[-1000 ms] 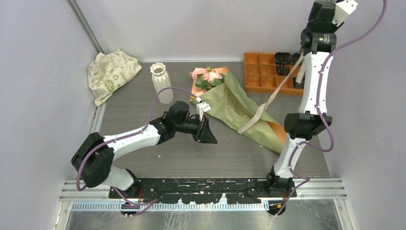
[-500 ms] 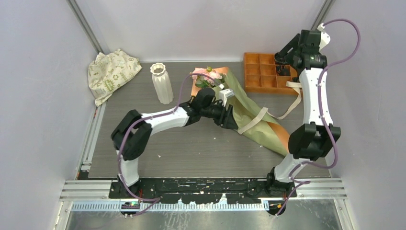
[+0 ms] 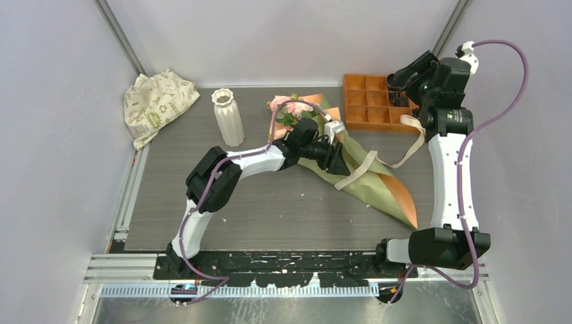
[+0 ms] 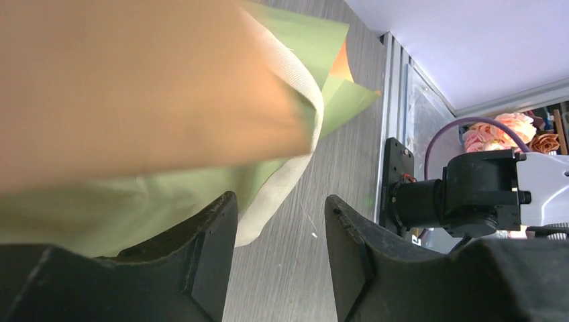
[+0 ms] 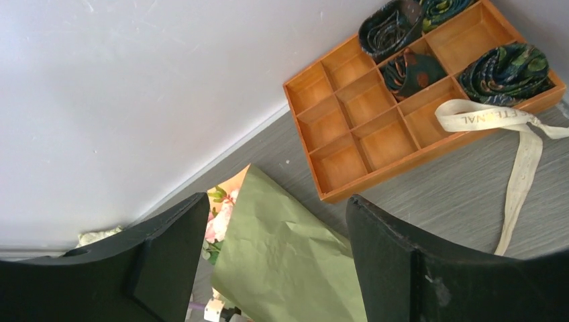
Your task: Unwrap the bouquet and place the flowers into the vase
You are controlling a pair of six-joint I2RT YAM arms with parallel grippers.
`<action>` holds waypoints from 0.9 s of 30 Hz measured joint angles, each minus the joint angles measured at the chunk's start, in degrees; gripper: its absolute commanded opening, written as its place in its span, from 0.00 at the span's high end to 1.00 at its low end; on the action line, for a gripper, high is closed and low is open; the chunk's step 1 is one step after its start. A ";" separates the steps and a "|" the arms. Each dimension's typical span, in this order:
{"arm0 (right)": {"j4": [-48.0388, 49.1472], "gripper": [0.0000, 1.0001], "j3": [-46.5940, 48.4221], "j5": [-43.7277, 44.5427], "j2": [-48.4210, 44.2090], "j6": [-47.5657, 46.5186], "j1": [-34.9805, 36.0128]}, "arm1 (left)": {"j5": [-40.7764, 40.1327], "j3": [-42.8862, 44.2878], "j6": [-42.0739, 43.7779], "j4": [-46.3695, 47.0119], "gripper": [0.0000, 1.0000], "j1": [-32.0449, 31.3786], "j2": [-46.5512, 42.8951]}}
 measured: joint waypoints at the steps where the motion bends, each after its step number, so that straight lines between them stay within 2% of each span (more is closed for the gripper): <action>1: 0.28 0.20 -0.70 -0.52 -0.20 0.02 0.00 | 0.31 0.57 -0.11 0.33 0.48 -0.11 0.52; 10: 1.27 0.21 -5.60 -2.89 -0.50 0.07 -0.02 | 0.26 5.92 0.35 0.59 0.48 -3.65 4.42; 21: 2.84 0.21 -7.45 -3.85 -5.73 0.04 -0.02 | -1.46 5.97 -0.31 1.01 0.48 -5.99 7.30; 27: 3.43 0.21 -9.25 -4.83 -6.21 0.07 -0.02 | -6.36 3.30 0.98 0.15 0.47 -5.99 4.92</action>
